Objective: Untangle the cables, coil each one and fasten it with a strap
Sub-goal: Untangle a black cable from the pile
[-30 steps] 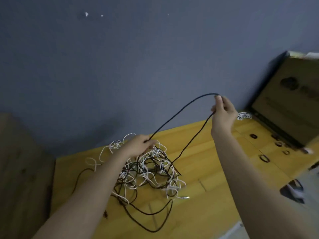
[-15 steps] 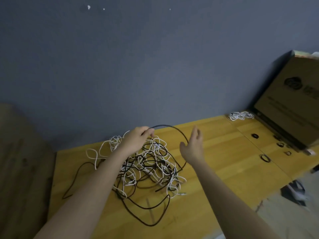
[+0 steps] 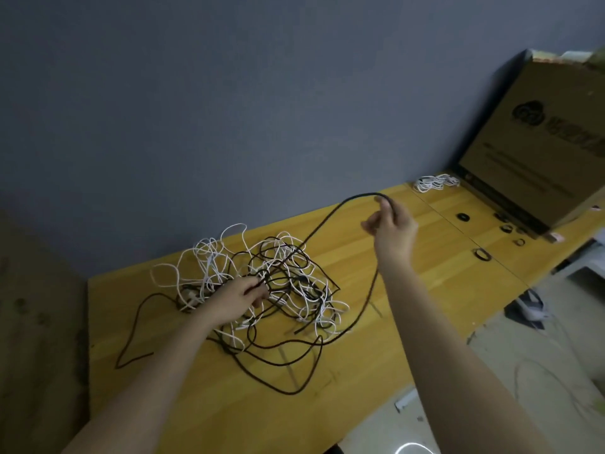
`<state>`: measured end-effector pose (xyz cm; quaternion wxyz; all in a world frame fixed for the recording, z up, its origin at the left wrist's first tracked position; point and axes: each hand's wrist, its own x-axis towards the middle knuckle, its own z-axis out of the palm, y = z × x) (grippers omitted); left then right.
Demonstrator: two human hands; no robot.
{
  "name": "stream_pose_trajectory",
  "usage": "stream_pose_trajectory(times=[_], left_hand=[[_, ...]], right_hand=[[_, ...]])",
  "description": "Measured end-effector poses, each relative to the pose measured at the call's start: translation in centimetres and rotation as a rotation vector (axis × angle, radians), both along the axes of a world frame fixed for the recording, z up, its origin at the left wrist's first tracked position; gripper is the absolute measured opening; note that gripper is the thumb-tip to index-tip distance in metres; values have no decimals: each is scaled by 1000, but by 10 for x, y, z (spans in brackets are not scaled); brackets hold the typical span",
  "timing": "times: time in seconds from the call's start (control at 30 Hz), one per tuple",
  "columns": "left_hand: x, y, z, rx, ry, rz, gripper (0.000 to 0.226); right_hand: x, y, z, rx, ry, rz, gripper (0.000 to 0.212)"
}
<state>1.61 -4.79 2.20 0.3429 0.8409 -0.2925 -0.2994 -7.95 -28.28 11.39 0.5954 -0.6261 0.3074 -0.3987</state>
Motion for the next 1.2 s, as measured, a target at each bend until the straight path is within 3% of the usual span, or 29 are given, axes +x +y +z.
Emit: stream_pose_trajectory(times=[0.03, 0.07, 0.13, 0.17, 0.23, 0.3, 0.33, 0.43, 0.57, 0.63, 0.8, 0.93, 1.03, 1.1, 1.2], left_hand=[[-1, -1, -3, 0, -4, 22, 28], [-3, -3, -4, -15, -17, 50, 29], [-5, -10, 2, -77, -52, 91, 29], [-7, -15, 6, -110, -64, 86, 28], [-10, -28, 19, -160, -102, 27, 27], [-13, -39, 31, -181, -168, -22, 25], [-15, -43, 37, -195, -190, -22, 22], [-12, -46, 44, -252, -134, 34, 10], [-4, -29, 36, -190, -98, 20, 17], [-5, -22, 30, -183, -68, 30, 23], [-12, -22, 39, -261, -10, 37, 21], [-16, -23, 53, -500, 175, 95, 22], [-21, -29, 67, -699, 356, 124, 29], [-25, -35, 73, -820, 469, 146, 30], [-26, -42, 74, -906, 503, 220, 28]], right_hand=[[-2, -10, 0, -106, 132, 6, 24], [-5, -17, -5, -278, 382, 47, 29], [-14, -22, -26, -622, 947, 110, 55], [-18, -14, -32, -748, 1063, 140, 69], [-19, 13, -43, -1035, 927, 283, 79], [-16, 37, -60, -1295, 711, 462, 65], [-15, 42, -67, -1295, 676, 531, 51], [-15, 40, -69, -909, 691, 573, 26], [-11, 23, -44, -412, 325, 232, 19], [-8, 15, -31, -335, 213, 138, 20], [-10, 5, -29, -279, 177, 83, 25], [-11, 0, -41, -431, 396, 87, 28], [-13, 8, -59, -634, 706, 266, 32], [-14, 24, -77, -770, 868, 461, 46], [-21, 51, -100, -793, 887, 705, 54]])
